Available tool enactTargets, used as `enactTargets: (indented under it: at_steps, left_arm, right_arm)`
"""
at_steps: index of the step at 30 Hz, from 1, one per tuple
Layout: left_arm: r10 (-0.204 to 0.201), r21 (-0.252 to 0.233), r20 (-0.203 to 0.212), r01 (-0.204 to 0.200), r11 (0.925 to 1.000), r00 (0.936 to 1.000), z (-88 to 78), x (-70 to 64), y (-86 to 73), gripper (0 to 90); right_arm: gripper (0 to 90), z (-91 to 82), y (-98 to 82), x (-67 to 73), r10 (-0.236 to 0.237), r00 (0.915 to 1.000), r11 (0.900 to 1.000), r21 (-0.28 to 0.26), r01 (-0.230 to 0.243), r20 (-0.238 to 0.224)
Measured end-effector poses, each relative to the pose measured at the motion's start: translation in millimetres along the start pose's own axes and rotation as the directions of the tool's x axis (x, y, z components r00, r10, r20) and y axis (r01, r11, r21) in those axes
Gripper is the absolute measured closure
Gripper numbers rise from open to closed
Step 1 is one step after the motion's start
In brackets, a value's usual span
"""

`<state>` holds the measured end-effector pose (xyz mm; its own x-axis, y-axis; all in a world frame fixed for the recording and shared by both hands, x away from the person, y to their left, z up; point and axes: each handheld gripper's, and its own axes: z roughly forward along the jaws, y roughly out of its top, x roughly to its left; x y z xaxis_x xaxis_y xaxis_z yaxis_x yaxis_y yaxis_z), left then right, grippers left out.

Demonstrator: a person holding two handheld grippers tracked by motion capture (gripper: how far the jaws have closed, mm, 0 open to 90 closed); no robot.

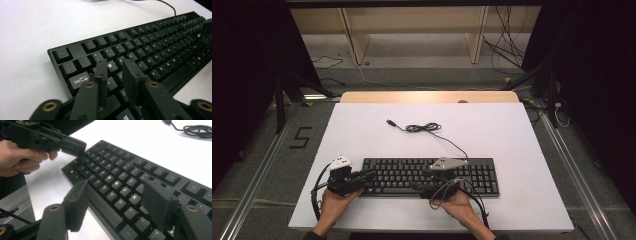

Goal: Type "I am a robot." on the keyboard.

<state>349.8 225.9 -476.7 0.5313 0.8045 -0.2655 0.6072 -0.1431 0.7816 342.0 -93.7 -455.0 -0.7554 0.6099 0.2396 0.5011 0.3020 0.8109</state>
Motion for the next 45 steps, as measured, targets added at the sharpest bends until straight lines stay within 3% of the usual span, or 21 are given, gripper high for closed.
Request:
enactTargets:
  at_steps: [6, 13, 45]
  left_arm:
    - [0.015, 0.02, -0.007, -0.015, 0.9997, 0.9999, 3.3, -0.4, -0.3, 84.1]
    - [0.027, 0.036, -0.016, -0.026, 0.999, 0.9995, 6.8, 0.0, -0.1, 88.4]
    - [0.031, 0.1, -0.016, -0.029, 0.9945, 0.9994, 16.4, -3.6, -1.5, 89.0]
  right_arm:
    - [37.6, -3.4, 0.4, -1.2, -0.001, 1.0, 1.0, -0.01, 0.001, 0.005]
    - [35.9, -4.0, -0.4, -0.5, -0.013, 0.9998, 1.0, -0.011, 0.013, 0.016]
    - [34.5, -12.2, -5.0, 1.1, -0.021, 0.9996, 1.0, -0.012, 0.021, 0.016]
